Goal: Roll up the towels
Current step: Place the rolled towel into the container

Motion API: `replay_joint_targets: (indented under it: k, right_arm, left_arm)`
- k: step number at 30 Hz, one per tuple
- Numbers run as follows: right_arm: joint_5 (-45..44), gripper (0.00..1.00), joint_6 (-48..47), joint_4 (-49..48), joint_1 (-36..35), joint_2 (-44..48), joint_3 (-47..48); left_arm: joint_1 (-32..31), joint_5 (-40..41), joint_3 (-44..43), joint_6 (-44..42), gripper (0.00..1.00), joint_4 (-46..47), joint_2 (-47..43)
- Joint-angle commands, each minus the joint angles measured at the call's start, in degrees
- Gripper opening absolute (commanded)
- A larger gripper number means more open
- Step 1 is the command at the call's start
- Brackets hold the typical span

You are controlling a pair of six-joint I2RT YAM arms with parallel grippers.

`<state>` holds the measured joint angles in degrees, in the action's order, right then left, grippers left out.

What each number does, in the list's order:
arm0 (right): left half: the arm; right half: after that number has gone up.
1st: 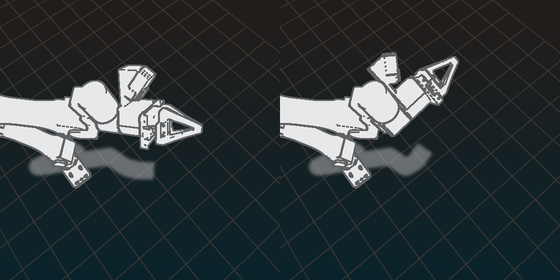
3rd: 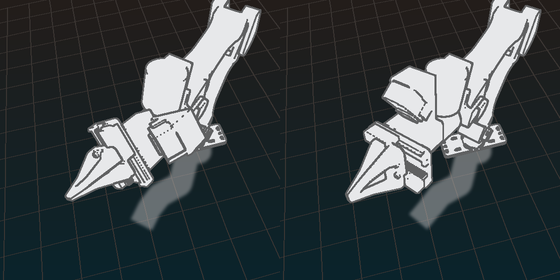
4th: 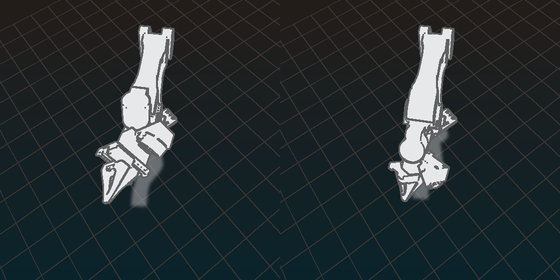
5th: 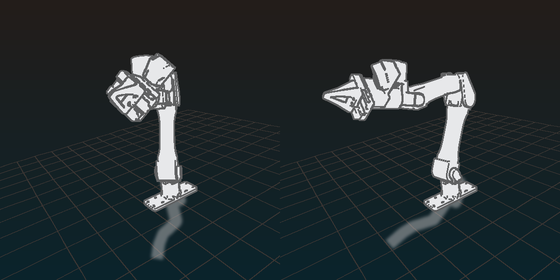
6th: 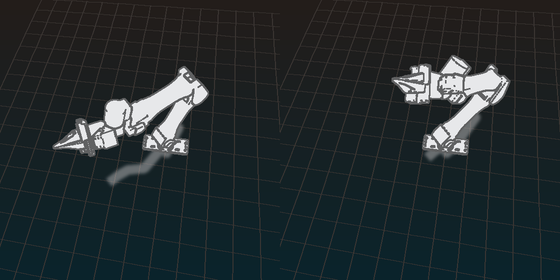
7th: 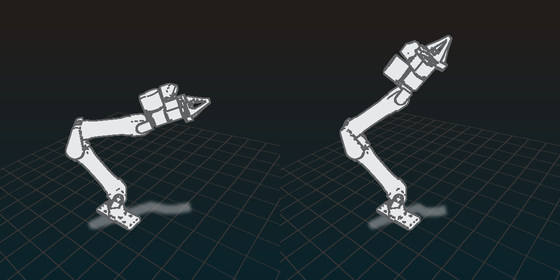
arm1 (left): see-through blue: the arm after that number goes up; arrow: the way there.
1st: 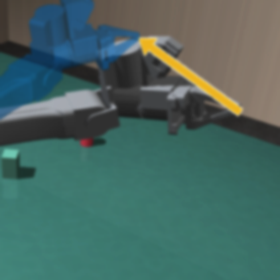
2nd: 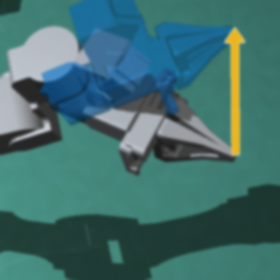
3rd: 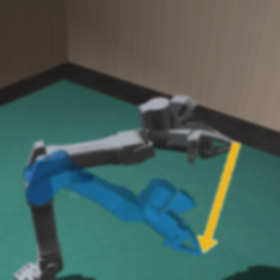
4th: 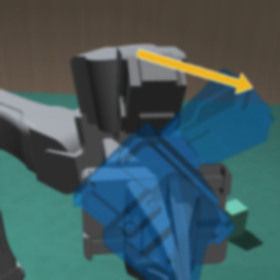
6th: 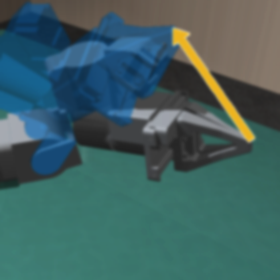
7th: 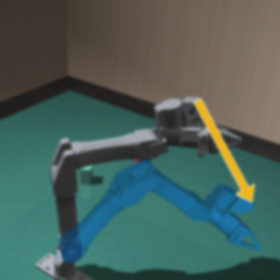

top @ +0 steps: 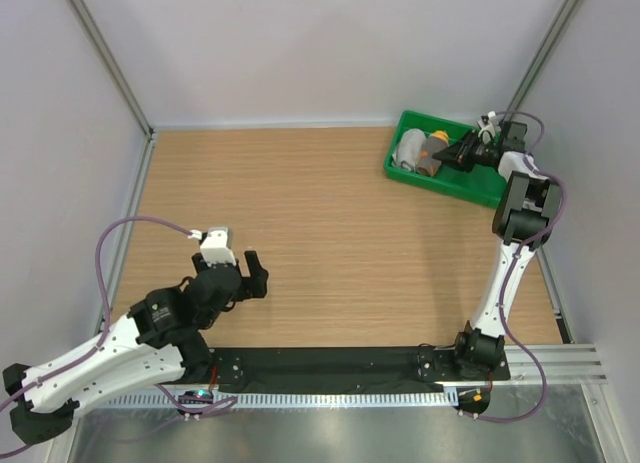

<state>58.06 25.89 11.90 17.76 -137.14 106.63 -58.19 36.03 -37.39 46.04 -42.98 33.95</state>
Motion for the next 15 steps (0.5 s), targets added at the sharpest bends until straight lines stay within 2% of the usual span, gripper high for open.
replay_joint_targets:
  k: [1,7,12,15]
  right_arm:
    - [-0.66,0.01,-6.2,5.15,0.26,-0.93,1.31]
    - [-8.48,0.01,-8.75,8.31,0.87,-1.46,-0.99]
    - [-14.02,0.01,-9.8,14.02,1.05,-2.86,3.58]
    - [-16.92,0.09,-10.07,15.43,1.14,-3.05,4.55]
  left_arm:
    - [0.27,2.03,0.74,-0.34,0.9,2.46,-1.61]
    - [0.27,2.11,0.82,-0.34,0.91,2.55,-1.17]
    - [0.27,1.85,0.82,-0.43,0.91,2.64,-1.17]
    - [0.27,2.11,1.0,-0.34,0.91,2.64,-1.52]
